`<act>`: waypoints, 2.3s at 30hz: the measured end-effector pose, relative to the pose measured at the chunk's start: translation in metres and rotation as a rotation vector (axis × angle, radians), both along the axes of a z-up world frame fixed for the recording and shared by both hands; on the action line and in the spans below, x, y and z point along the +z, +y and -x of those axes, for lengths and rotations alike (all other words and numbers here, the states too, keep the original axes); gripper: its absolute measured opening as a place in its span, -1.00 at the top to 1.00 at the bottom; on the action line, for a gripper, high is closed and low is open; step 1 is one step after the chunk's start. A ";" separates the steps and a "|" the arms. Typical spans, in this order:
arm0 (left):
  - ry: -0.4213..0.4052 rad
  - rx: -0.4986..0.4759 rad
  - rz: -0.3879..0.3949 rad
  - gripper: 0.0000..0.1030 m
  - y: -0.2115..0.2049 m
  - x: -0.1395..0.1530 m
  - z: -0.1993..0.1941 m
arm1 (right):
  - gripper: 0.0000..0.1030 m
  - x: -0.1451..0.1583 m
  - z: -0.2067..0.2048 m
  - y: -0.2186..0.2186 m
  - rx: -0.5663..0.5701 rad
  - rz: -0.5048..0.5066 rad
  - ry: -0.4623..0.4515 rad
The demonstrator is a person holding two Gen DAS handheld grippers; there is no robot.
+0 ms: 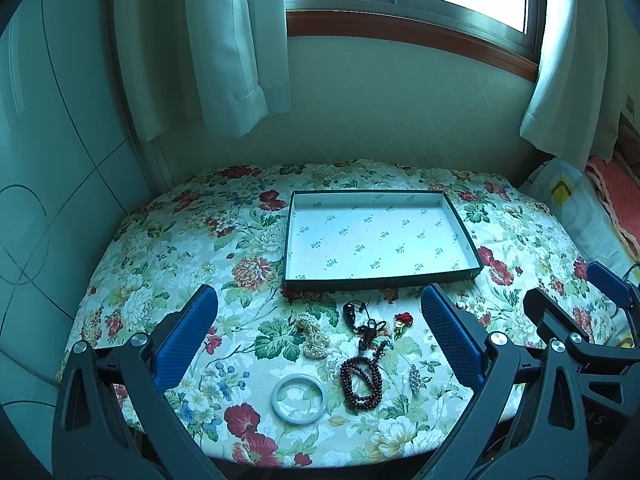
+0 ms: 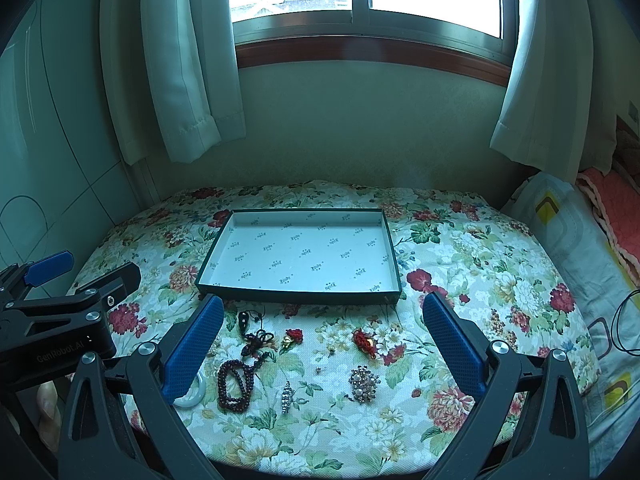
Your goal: Organize jewelry
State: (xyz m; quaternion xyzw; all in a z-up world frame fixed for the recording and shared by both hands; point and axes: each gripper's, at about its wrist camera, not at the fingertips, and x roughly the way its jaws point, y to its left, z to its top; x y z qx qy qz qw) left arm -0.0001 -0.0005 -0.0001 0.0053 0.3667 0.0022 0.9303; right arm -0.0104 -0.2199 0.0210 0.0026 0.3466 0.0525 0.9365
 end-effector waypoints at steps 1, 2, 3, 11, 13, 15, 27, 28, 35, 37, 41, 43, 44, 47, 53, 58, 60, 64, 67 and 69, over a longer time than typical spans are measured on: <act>0.000 0.000 -0.001 -0.96 0.000 0.000 0.000 | -0.93 0.000 0.000 0.000 0.000 0.000 0.000; 0.000 0.000 -0.001 -0.96 0.000 0.000 0.000 | -0.93 0.000 0.000 0.000 0.000 0.001 -0.001; 0.000 0.000 -0.001 -0.96 0.000 0.000 0.000 | -0.93 0.000 0.000 0.000 0.000 0.001 0.000; 0.001 -0.001 -0.001 -0.96 0.000 0.000 0.000 | -0.93 0.000 0.000 0.000 0.000 0.001 0.001; 0.002 -0.001 -0.001 -0.96 0.000 0.000 0.000 | -0.93 0.000 0.000 0.000 0.001 0.000 0.001; 0.002 0.000 -0.001 -0.96 0.000 0.000 0.000 | -0.93 0.000 0.000 0.001 0.001 0.001 0.000; 0.004 0.000 -0.002 -0.96 0.000 0.000 0.000 | -0.93 -0.003 -0.001 -0.001 -0.003 0.001 0.005; 0.005 0.000 -0.002 -0.96 0.000 0.000 0.000 | -0.93 -0.003 -0.001 -0.002 -0.003 0.001 0.007; 0.006 0.002 0.002 -0.96 0.000 -0.018 0.010 | -0.93 -0.008 -0.003 -0.004 -0.016 0.002 0.016; -0.002 0.003 0.003 -0.96 0.003 -0.019 0.004 | -0.93 -0.010 -0.005 -0.007 -0.024 0.002 0.020; 0.014 0.011 0.007 -0.96 0.005 -0.025 -0.004 | -0.93 -0.019 -0.010 -0.014 -0.045 0.003 0.037; 0.023 0.012 0.006 -0.96 0.006 -0.029 -0.006 | -0.93 -0.026 -0.014 -0.016 -0.056 0.006 0.053; 0.026 0.012 0.005 -0.96 0.007 -0.031 -0.007 | -0.93 -0.030 -0.016 -0.018 -0.060 0.006 0.061; 0.040 0.015 -0.002 -0.96 0.010 -0.039 -0.011 | -0.93 -0.047 -0.022 -0.023 -0.071 0.013 0.093; 0.147 0.042 0.018 -0.96 0.025 -0.081 -0.025 | -0.93 -0.102 -0.030 -0.036 -0.082 0.007 0.191; 0.251 0.083 0.044 -0.96 0.040 -0.124 -0.030 | -0.91 -0.142 -0.032 -0.040 -0.064 -0.032 0.265; 0.272 0.103 0.055 -0.96 0.046 -0.136 -0.029 | -0.89 -0.153 -0.033 -0.039 -0.054 -0.028 0.274; 0.304 0.115 0.055 -0.91 0.052 -0.153 -0.027 | -0.35 -0.169 -0.037 -0.040 -0.046 -0.038 0.303; 0.333 0.123 0.061 -0.69 0.056 -0.164 -0.028 | -0.06 -0.181 -0.042 -0.045 -0.052 -0.075 0.335; 0.344 0.118 0.068 -0.69 0.057 -0.168 -0.027 | -0.06 -0.185 -0.043 -0.045 -0.046 -0.074 0.341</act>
